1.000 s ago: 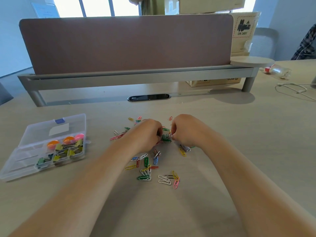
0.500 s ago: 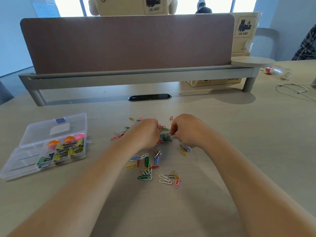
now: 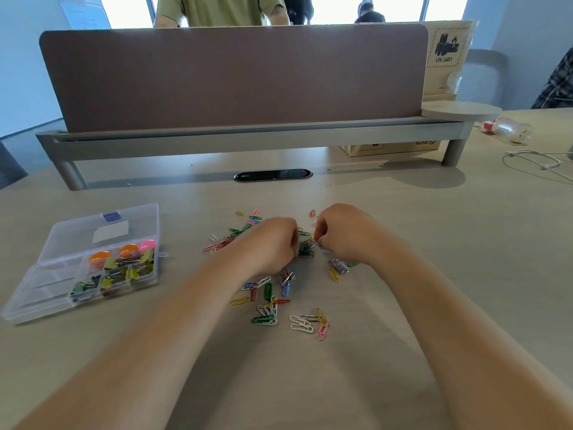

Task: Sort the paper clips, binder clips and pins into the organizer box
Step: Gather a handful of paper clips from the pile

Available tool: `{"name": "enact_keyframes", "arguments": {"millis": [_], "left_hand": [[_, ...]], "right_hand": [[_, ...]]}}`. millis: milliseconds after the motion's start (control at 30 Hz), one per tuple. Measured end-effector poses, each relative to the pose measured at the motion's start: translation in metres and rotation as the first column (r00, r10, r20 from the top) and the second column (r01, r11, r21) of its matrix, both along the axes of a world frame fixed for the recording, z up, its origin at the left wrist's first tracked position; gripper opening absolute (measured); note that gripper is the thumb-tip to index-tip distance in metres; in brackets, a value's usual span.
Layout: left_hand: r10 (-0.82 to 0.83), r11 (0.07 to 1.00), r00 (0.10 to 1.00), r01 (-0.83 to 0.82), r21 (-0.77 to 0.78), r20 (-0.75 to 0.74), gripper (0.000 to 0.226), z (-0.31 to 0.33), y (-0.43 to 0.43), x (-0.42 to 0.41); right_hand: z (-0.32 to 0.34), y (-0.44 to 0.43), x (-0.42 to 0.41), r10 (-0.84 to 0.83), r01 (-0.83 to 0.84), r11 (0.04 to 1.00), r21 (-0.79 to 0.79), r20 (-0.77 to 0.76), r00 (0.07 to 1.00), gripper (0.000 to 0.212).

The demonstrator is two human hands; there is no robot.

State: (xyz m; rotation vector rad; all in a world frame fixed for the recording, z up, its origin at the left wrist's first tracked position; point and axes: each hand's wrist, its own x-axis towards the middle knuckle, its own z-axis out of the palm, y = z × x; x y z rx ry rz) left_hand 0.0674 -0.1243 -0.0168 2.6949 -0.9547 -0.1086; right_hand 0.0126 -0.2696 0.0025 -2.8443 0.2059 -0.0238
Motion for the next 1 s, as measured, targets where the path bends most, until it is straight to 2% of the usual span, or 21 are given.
{"name": "enact_keyframes", "arguments": {"millis": [233,467,833,1000], "left_hand": [[-0.002,0.999,0.999,0.004,0.036,-0.049,0.019,0.008,-0.001,-0.010],[0.002,0.996,1.000,-0.004,0.090,0.023,0.015,0.006,-0.003,-0.008],[-0.037,0.998,0.998,0.034,0.048,0.059,0.013,0.005,-0.002,-0.008],[-0.014,1.000,0.999,0.014,0.009,0.035,0.018,0.006,0.000,-0.007]], "right_hand": [[0.013,-0.009,-0.012,0.037,-0.039,0.999,-0.024,-0.090,0.995,0.022],[0.008,0.003,-0.010,0.050,-0.051,0.998,-0.026,-0.046,0.998,0.024],[0.006,0.005,-0.009,0.047,-0.048,0.999,-0.021,-0.032,0.998,0.029],[0.010,0.002,-0.011,0.049,-0.049,0.999,-0.012,-0.059,0.997,0.025]]}}
